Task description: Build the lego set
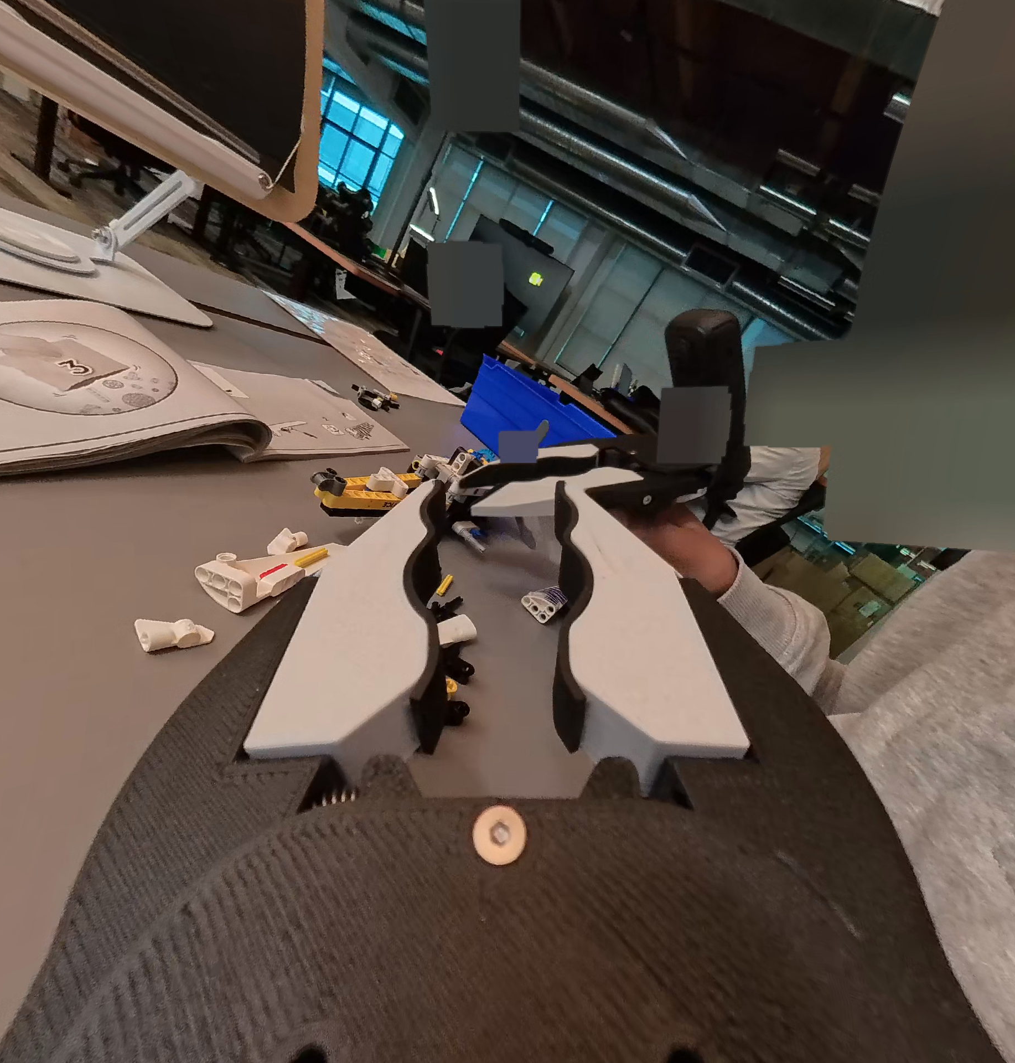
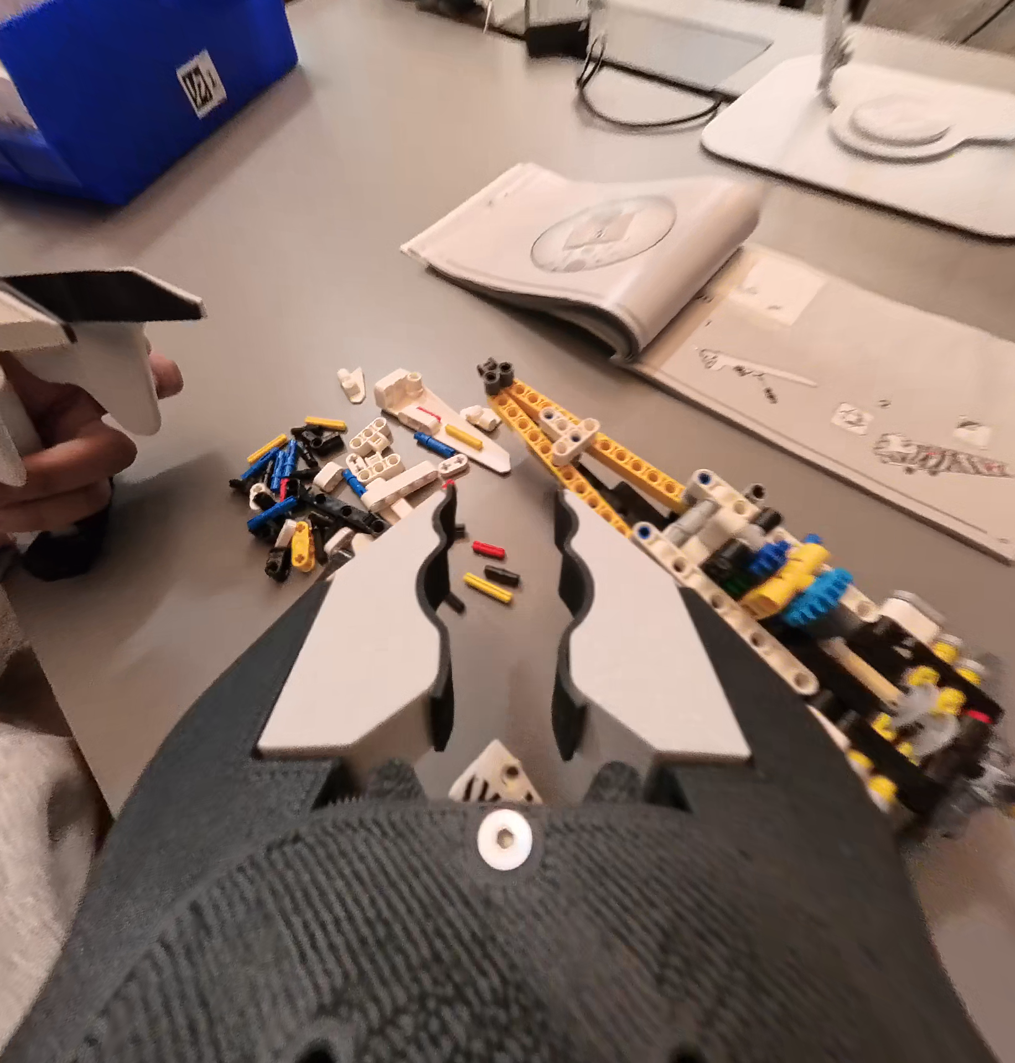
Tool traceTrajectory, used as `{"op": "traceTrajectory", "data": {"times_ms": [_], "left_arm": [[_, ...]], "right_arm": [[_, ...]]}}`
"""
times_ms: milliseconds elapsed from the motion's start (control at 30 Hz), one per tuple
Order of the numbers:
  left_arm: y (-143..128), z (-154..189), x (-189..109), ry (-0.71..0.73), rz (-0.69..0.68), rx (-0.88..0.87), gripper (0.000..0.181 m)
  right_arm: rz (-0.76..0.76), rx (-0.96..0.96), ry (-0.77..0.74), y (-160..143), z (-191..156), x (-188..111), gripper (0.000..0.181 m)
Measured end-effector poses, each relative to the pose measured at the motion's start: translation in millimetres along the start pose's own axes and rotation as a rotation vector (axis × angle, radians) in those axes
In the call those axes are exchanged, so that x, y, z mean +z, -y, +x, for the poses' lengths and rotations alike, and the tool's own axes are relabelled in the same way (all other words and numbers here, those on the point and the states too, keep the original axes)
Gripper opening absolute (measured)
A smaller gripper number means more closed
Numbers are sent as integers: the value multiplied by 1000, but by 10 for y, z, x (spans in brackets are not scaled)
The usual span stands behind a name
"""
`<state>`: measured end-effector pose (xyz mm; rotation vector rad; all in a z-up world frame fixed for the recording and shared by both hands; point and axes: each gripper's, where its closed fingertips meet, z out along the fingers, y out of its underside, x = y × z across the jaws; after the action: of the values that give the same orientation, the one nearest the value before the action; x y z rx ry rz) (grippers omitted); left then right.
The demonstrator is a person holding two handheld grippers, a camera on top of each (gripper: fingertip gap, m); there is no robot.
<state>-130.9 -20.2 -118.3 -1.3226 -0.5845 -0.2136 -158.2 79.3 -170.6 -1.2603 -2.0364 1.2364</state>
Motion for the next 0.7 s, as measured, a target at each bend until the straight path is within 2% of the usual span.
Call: {"op": "traceTrajectory", "data": {"times_ms": [200, 333, 533, 700], "left_arm": [[5, -33, 28, 50, -11, 62, 37], [-29, 2, 151, 109, -89, 115, 37], [-446, 110, 522, 196, -373, 290, 36], [-793, -199, 657, 317, -670, 459, 36]], "right_arm": [[136, -11, -56, 123, 193, -269, 29], [214, -23, -97, 159, 315, -420, 26], [301, -24, -151, 105, 469, -568, 23], [387, -27, -142, 48, 526, -679, 18]]}}
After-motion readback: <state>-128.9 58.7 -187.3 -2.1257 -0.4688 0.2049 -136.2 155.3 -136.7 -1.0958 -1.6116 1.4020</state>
